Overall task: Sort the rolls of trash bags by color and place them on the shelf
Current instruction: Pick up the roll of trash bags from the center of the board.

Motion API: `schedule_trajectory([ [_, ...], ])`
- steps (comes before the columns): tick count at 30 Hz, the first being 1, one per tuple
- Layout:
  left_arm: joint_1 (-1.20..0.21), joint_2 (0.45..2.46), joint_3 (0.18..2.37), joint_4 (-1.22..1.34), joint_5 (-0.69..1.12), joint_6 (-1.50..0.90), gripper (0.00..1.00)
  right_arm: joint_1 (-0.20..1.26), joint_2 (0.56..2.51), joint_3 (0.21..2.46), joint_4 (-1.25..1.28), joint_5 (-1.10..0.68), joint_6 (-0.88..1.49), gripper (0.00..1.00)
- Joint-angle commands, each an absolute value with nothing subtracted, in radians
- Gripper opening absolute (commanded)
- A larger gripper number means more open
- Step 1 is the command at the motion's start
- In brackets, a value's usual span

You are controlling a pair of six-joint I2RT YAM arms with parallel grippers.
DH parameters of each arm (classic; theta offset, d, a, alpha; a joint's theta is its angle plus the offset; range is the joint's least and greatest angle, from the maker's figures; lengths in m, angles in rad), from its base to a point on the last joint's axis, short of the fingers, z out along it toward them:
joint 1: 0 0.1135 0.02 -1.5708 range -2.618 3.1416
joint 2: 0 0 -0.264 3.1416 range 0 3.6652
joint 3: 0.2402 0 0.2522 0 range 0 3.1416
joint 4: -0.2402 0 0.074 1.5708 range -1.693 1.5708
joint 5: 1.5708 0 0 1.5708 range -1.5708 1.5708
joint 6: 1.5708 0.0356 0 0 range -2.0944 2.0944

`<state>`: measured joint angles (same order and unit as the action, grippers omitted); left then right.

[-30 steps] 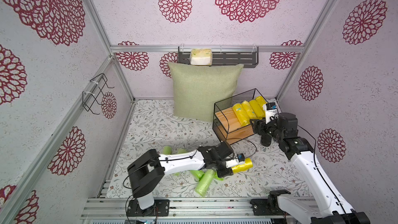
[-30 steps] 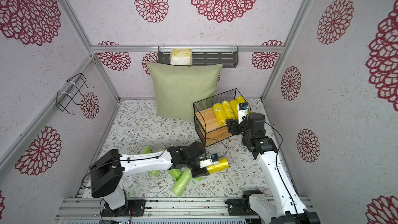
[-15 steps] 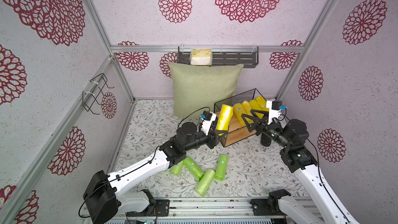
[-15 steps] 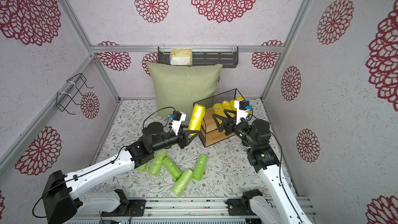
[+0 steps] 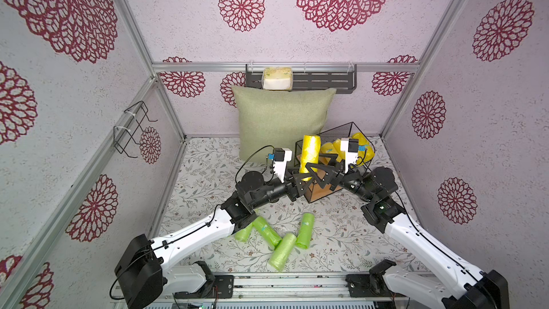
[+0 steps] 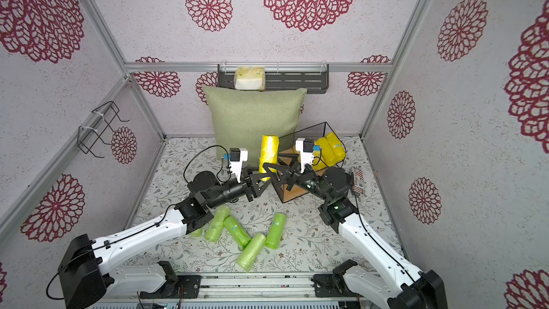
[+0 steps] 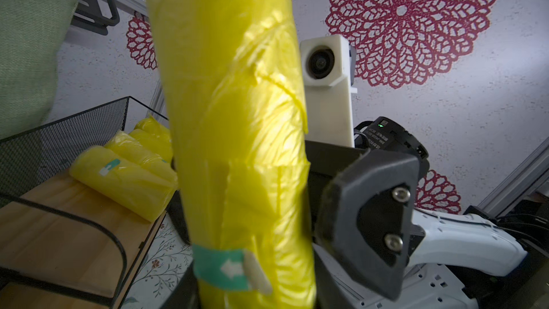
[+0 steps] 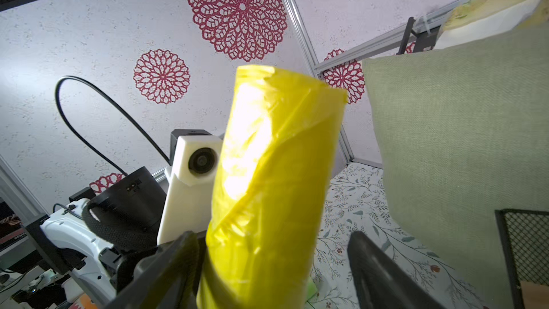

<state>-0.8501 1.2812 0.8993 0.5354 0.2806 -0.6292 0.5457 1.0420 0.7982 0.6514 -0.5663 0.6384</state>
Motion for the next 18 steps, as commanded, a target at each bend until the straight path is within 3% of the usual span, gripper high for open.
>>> schedule_trajectory([
  [1, -0.846, 1.278, 0.894, 0.644, 0.307, -0.656, 0.33, 0.570, 1.062, 0.806, 0.828, -0.588, 0.719, 0.74],
  [5, -0.845, 1.280, 0.887, 0.664, 0.305, -0.662, 0.34, 0.583, 1.084, 0.799, 0.883, -0.577, 0.756, 0.56],
  [10, -0.845, 1.279, 0.875, 0.674, 0.290, -0.655, 0.38, 0.583, 1.075, 0.791, 0.892, -0.548, 0.762, 0.41],
  [16, -0.840, 1.252, 0.844, 0.647, 0.246, -0.618, 0.76, 0.550, 1.030, 0.833, 0.718, -0.527, 0.666, 0.35],
  [18, -0.836, 1.228, 0.831, 0.598, 0.217, -0.582, 0.83, 0.518, 1.006, 0.851, 0.627, -0.514, 0.627, 0.35],
])
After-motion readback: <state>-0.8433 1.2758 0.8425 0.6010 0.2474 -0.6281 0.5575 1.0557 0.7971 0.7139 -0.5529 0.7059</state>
